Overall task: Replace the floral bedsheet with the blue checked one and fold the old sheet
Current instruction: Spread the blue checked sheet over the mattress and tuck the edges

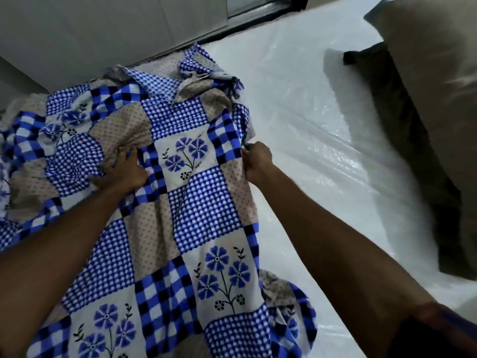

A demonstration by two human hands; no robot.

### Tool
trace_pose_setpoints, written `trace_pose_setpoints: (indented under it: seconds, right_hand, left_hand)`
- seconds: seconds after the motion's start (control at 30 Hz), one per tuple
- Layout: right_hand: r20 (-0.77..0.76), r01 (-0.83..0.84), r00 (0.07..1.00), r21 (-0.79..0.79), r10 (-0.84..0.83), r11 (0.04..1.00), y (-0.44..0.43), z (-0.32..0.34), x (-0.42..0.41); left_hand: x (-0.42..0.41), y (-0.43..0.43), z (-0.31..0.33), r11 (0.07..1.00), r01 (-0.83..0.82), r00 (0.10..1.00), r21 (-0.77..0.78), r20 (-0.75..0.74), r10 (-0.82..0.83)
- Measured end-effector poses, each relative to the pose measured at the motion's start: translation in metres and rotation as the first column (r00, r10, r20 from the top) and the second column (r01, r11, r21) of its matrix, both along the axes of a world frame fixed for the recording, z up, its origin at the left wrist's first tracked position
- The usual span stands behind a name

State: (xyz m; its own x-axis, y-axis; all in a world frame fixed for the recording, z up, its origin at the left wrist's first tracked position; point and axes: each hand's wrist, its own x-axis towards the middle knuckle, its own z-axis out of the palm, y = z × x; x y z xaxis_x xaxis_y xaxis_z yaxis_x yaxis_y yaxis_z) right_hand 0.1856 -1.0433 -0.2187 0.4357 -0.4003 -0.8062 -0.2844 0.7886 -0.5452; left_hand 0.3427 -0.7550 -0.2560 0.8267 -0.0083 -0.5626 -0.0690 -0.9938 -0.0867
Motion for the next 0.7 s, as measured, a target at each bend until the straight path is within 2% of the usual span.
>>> trace_pose_setpoints:
  seconds: [0.03,0.1,0.17,0.23,0.3,0.37,0.4,0.43,0.5,0.53,0.57,0.6,0.63,0.7]
  right_hand:
    - [-0.013,-0.100,0.995,-0.048,0.100,0.994,0.003,0.003,0.003]
    - [-0.059,-0.219,0.975,-0.095,0.215,0.971,0.005,0.006,0.010]
    - [-0.110,-0.287,0.955,-0.098,0.276,0.953,0.001,0.009,0.018]
    - [-0.102,-0.289,0.957,-0.228,0.272,0.930,-0.004,0.012,0.023]
    - [-0.088,-0.204,0.979,-0.448,0.184,0.870,-0.018,0.020,0.025]
    - [-0.074,-0.112,0.994,-0.577,0.085,0.809,-0.042,0.037,0.024]
    - [-0.090,-0.128,0.992,-0.650,0.092,0.749,-0.058,0.046,0.022]
    - [-0.169,-0.222,0.975,-0.753,0.144,0.620,-0.073,0.057,0.019]
    - [-0.357,-0.401,0.913,-0.873,0.198,0.276,-0.104,0.077,0.018]
    - [-0.401,-0.428,0.900,-0.888,0.173,0.169,-0.116,0.086,0.020]
    - [-0.416,-0.432,0.899,-0.895,0.135,0.113,-0.125,0.090,0.021]
    - [-0.423,-0.434,0.899,-0.894,0.115,0.109,-0.132,0.091,0.022]
    - [-0.416,-0.431,0.901,-0.886,0.120,0.167,-0.136,0.087,0.021]
    - [-0.371,-0.409,0.913,-0.820,0.172,0.402,-0.134,0.072,0.009]
  left_hand:
    - [0.001,-0.004,0.008,0.998,-0.070,0.998,-0.007,0.000,0.070]
    - [-0.005,-0.011,0.022,0.982,-0.143,0.988,-0.122,0.036,0.149]
    - [-0.033,-0.020,0.030,0.971,0.019,0.979,-0.239,0.199,0.030]
    - [-0.069,-0.034,0.033,0.918,0.243,0.937,-0.312,0.321,-0.138]
    - [-0.098,-0.049,0.033,0.900,0.251,0.959,-0.356,0.217,-0.182]
    - [-0.114,-0.053,0.028,0.926,0.146,0.989,-0.349,0.051,-0.137]
    - [-0.116,-0.051,0.025,0.938,0.117,0.993,-0.326,0.009,-0.121]
    - [-0.114,-0.049,0.020,0.944,0.119,0.992,-0.306,-0.005,-0.127]
    - [-0.101,-0.051,0.014,0.941,0.123,0.990,-0.314,-0.021,-0.136]
    - [-0.092,-0.052,0.012,0.937,0.109,0.992,-0.331,-0.023,-0.123]
    - [-0.083,-0.054,0.009,0.933,0.088,0.994,-0.349,-0.023,-0.102]
    - [-0.074,-0.056,0.008,0.925,0.058,0.997,-0.375,-0.020,-0.070]
    - [-0.069,-0.058,0.009,0.916,0.022,0.999,-0.400,-0.019,-0.033]
    - [-0.072,-0.061,0.019,0.906,-0.004,1.000,-0.423,-0.003,0.004]
